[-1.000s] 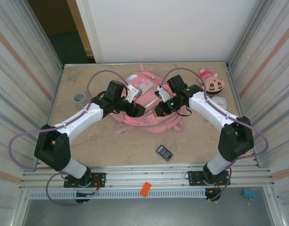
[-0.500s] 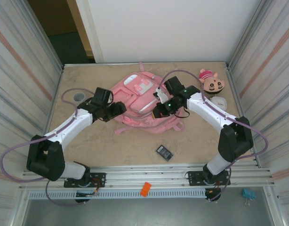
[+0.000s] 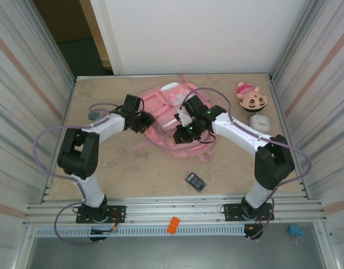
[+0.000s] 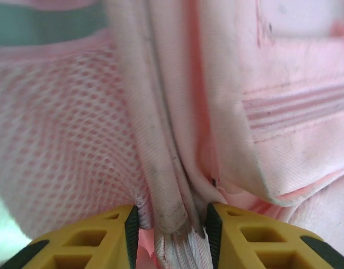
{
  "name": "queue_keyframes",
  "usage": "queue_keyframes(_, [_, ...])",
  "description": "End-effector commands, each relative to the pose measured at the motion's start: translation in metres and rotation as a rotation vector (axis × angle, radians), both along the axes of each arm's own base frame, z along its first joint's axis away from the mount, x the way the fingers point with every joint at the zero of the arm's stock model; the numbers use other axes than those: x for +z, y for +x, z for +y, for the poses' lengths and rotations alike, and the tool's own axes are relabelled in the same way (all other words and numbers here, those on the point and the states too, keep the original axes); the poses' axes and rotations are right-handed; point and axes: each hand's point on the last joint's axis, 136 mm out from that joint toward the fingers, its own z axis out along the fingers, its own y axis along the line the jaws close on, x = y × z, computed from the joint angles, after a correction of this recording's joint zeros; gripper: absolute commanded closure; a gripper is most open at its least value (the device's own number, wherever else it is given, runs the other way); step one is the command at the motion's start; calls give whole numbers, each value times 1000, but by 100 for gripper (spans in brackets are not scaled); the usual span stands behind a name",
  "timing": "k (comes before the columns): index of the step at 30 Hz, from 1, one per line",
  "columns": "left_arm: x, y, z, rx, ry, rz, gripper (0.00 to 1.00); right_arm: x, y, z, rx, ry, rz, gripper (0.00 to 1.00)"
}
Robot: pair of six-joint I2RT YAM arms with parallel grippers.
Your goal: Pack books, pencil case, and school supplies into a backpack
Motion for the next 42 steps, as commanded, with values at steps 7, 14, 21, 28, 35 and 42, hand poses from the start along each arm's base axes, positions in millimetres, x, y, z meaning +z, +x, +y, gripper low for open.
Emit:
queue_keyframes(7, [73,17,5,16,-59,-168,51,10,14,34,-112,41,45,100])
queue_keyframes(14, [64,-64,15,86,-182,-50,50,6,14,41,-128,43,42,100])
queue_keyframes(21, [63,-79,-12,90,-294,-5,51,3,11,44,-122,36,51,100])
queue_keyframes(28, [56,-68,-56,71,-386,13,58,0,8,45,-113,28,52,100])
queue_keyframes(35, [39,-68,-67,65,-350,43,77,2,6,45,-107,28,41,100])
queue_keyframes(42, [37,-65,-31,104,-239,18,100,-8,-3,9,-135,-107,65,100])
